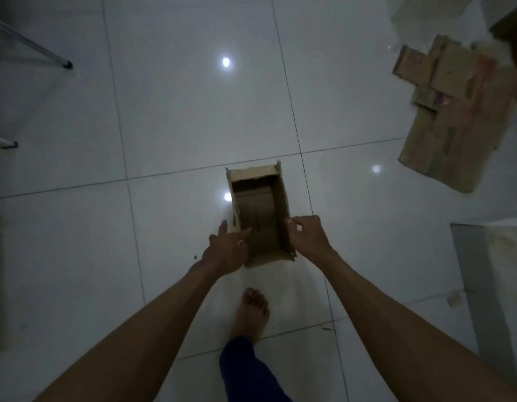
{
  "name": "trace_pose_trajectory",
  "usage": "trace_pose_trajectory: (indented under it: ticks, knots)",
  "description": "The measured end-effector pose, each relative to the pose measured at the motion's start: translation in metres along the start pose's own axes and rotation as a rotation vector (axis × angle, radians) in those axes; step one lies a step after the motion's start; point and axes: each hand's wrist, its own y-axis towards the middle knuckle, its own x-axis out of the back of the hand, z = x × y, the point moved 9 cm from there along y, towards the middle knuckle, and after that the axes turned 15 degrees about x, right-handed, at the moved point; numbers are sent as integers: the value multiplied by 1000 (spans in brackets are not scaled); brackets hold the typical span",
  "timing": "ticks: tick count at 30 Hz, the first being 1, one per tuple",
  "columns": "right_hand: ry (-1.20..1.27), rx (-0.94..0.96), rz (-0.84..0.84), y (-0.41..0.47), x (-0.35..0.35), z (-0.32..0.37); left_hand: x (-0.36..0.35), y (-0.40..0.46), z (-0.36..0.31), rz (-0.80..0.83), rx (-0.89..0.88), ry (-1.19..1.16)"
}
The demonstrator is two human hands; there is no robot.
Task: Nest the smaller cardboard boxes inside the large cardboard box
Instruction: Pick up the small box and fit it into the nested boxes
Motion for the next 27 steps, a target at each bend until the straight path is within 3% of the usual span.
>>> trace_pose_trajectory:
  ticks: [12,16,21,27]
  knots:
    - [99,-126,117,36,-33,-24,-24,39,-15,96,128,-126]
    - [56,-95,125,36,-38,-18,-15,39,-7,32,156,-162]
    - [27,-51,105,10,-44,9,4,9,9,7,140,-191]
    - [-3,23,109,-33,-49,92,59,-60,50,-103,139,-295]
